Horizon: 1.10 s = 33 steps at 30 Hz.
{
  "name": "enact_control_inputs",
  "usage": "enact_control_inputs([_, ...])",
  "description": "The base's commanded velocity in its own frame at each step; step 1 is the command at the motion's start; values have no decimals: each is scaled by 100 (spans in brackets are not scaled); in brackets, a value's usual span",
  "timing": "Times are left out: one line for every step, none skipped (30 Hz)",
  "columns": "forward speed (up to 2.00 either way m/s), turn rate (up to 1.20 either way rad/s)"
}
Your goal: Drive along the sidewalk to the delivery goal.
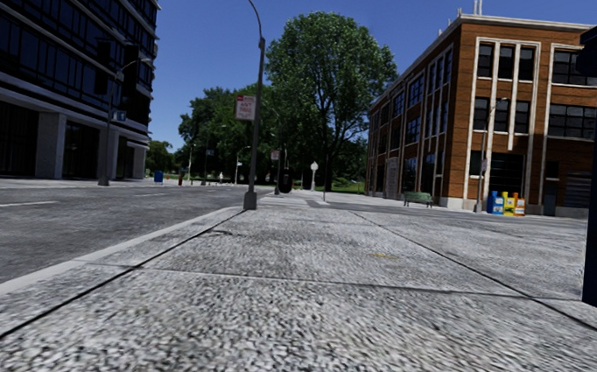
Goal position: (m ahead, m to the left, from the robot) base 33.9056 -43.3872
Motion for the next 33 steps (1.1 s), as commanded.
enact_control_inputs([200, -33])
enact_control_inputs([200, -42])
enact_control_inputs([200, -46])
enact_control_inputs([200, -46])
enact_control_inputs([200, -47])
enact_control_inputs([200, -47])
enact_control_inputs([200, -47])
enact_control_inputs([200, -47])
enact_control_inputs([200, -47])
enact_control_inputs([200, -47])
enact_control_inputs([200, -48])
enact_control_inputs([200, -48])
enact_control_inputs([200, -48])
enact_control_inputs([200, -48])
enact_control_inputs([200, -48])
enact_control_inputs([200, -48])
enact_control_inputs([200, -48])
enact_control_inputs([200, -48])
enact_control_inputs([200, -48])
enact_control_inputs([200, -48])
enact_control_inputs([200, -48])
enact_control_inputs([200, -48])
enact_control_inputs([200, -48])
enact_control_inputs([200, -48])
enact_control_inputs([200, -48])
enact_control_inputs([200, -48])
enact_control_inputs([200, -48])
enact_control_inputs([200, -49])
enact_control_inputs([200, -49])
enact_control_inputs([200, -51])
enact_control_inputs([200, -52])
enact_control_inputs([200, -52])
enact_control_inputs([200, -52])
